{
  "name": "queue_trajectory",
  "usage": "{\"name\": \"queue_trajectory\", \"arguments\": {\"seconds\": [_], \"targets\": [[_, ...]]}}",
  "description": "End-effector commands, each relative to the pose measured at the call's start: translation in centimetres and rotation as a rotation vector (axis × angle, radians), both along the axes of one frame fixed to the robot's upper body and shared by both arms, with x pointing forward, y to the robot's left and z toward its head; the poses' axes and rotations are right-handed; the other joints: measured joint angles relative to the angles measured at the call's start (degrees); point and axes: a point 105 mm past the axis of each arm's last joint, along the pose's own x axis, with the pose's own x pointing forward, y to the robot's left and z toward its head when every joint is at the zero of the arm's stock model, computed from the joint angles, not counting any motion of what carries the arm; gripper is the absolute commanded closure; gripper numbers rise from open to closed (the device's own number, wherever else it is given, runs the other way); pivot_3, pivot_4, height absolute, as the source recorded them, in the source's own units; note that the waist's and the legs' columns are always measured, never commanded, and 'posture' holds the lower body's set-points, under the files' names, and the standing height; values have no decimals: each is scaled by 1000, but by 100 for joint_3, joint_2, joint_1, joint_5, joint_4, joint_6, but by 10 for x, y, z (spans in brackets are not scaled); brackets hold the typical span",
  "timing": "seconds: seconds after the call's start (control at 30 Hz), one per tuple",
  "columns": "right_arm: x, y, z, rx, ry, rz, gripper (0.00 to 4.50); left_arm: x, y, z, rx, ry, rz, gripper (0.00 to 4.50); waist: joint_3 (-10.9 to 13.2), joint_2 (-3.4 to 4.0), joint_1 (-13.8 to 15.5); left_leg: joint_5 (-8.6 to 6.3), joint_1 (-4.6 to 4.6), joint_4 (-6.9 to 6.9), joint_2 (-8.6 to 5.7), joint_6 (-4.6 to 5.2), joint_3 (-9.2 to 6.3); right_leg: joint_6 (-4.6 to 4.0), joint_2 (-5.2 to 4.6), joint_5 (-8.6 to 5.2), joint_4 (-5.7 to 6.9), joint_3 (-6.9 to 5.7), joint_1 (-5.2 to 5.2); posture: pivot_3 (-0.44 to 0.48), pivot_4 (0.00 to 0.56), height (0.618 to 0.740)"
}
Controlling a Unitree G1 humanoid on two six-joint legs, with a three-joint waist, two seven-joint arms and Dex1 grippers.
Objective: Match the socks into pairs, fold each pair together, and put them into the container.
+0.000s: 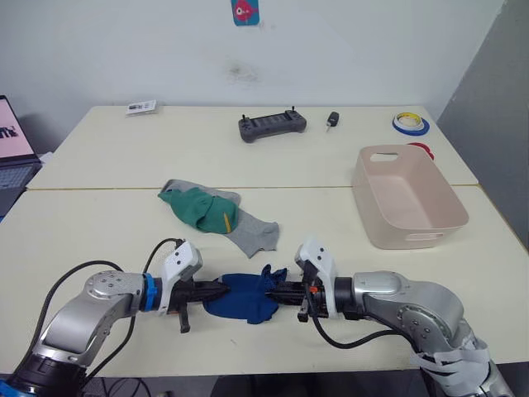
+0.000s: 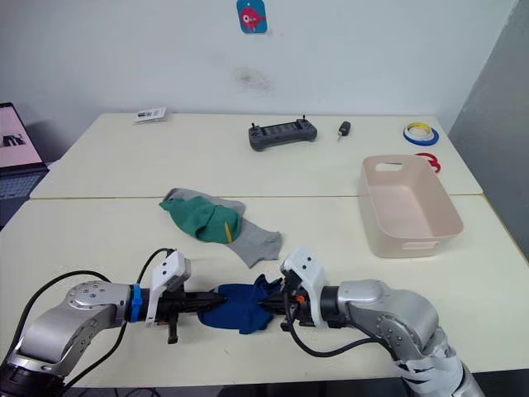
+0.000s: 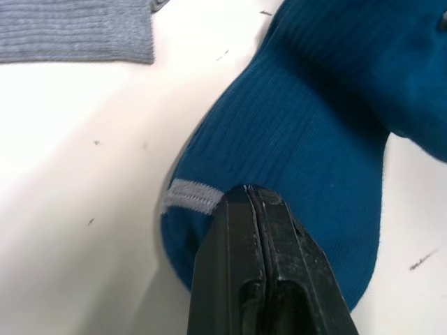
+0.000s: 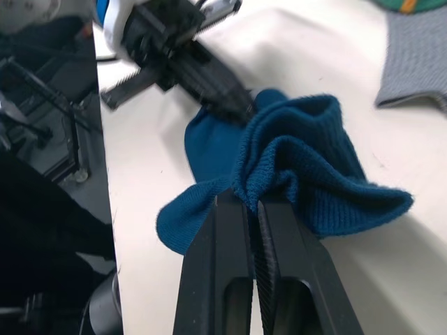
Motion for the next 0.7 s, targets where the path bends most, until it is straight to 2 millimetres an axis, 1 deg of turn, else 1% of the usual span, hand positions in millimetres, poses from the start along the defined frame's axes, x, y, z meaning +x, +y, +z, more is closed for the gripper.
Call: {"name": "queue_trajectory", "arguments": {"seconds": [0.03,0.13,0.3,0.53,0.7], "targets": [[0,4,7,13,-43,30,4471,-1,4,-6,33,0,3,4500,0,0,0,0,0,0,0,0,0,0,0,0,0,0,0,0,150,740],[1,5,8,9,-62,34,4471,-7,-5,-11,11,17,-20,4500,0,0,1,0,1,0,0,0,0,0,-1,0,0,0,1,0,150,740],[2,12,11,15,-83,58,4471,-9,-8,-17,14,23,-26,4500,0,0,3,0,1,1,-3,0,1,0,-6,0,0,0,2,0,150,740],[5,39,14,36,-78,112,4471,-11,-7,-18,23,28,-37,4500,0,0,2,0,1,1,-3,0,1,0,-6,0,0,0,2,0,150,740],[8,59,9,37,-60,139,4471,-13,-5,-19,30,30,-33,4500,0,1,-1,0,1,0,-2,0,1,-1,-6,0,0,0,1,0,150,740]]}}
